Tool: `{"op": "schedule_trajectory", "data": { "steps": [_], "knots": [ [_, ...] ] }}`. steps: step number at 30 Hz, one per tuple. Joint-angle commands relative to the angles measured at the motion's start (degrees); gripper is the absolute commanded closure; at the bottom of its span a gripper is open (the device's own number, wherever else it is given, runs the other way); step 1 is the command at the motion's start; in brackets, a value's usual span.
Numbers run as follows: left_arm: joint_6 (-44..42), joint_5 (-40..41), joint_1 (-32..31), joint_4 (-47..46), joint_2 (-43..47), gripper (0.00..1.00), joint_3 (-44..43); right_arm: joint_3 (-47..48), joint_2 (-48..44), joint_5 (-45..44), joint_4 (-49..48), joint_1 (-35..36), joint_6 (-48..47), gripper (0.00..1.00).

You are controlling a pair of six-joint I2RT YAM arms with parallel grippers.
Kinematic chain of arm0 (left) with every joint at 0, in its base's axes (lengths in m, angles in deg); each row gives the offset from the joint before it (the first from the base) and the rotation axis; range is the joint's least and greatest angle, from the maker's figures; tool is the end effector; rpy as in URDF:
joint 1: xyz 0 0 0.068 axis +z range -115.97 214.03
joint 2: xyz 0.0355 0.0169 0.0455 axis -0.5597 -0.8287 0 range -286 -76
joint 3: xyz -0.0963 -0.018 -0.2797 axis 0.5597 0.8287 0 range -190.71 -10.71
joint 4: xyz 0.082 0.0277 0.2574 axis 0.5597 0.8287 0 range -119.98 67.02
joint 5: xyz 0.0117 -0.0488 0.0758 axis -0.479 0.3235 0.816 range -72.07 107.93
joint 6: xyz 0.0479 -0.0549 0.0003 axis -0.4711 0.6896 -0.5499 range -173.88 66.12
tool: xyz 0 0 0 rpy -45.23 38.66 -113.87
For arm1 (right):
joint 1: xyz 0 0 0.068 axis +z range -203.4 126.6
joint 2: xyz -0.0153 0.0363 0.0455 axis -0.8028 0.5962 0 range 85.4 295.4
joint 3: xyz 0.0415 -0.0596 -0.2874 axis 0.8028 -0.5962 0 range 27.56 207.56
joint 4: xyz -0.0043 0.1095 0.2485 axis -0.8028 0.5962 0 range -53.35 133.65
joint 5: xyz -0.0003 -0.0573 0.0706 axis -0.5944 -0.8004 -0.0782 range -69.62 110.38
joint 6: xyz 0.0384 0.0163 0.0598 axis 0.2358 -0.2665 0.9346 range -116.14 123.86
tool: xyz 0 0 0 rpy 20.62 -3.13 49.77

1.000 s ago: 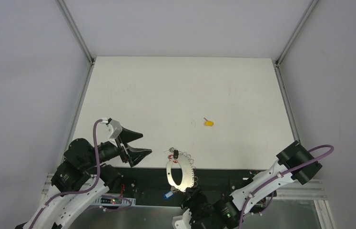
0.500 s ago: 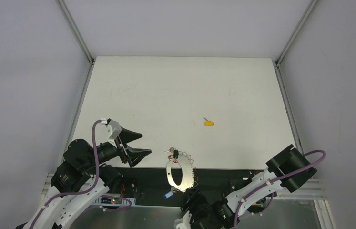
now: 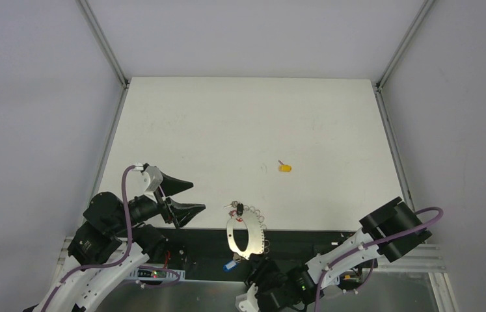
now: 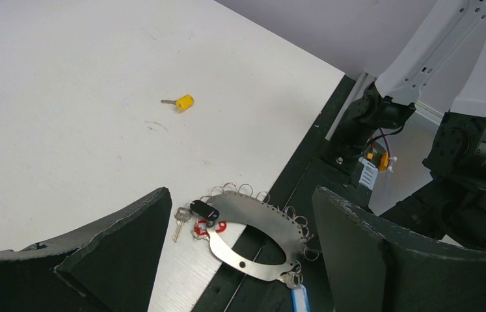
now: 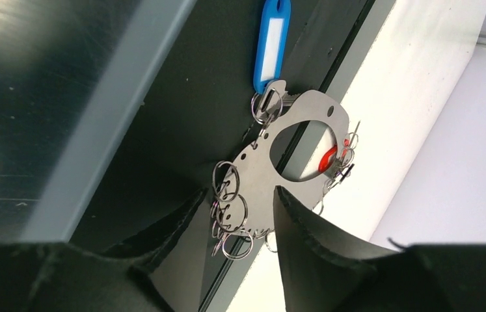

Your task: Put the keys on the keyring

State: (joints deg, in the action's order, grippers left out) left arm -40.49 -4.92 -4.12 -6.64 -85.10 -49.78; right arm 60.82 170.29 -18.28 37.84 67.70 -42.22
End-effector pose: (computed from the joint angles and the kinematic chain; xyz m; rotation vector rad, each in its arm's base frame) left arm 0.0294 -0.0531 0.3538 0.6584 1.4014 -1.0120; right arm -0.1087 0.2538 0.1407 -2.1886 0.5107 -0.1641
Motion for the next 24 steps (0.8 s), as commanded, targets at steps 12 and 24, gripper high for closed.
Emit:
{"op": "schedule_trajectory", "data": {
  "steps": [12,24],
  "knots": [
    [-0.82,0.88,0.84,0.00,0.87,0.20,-0.70,0.45,-1.65,3.18,2.19,-0.35,-2.88,0.74],
    [-0.77,0.41,1.67,0.06,0.75,0.20,-0.63,1.31,-1.75,4.24,2.85,0.11,-3.85,0.82]
  ]
}}
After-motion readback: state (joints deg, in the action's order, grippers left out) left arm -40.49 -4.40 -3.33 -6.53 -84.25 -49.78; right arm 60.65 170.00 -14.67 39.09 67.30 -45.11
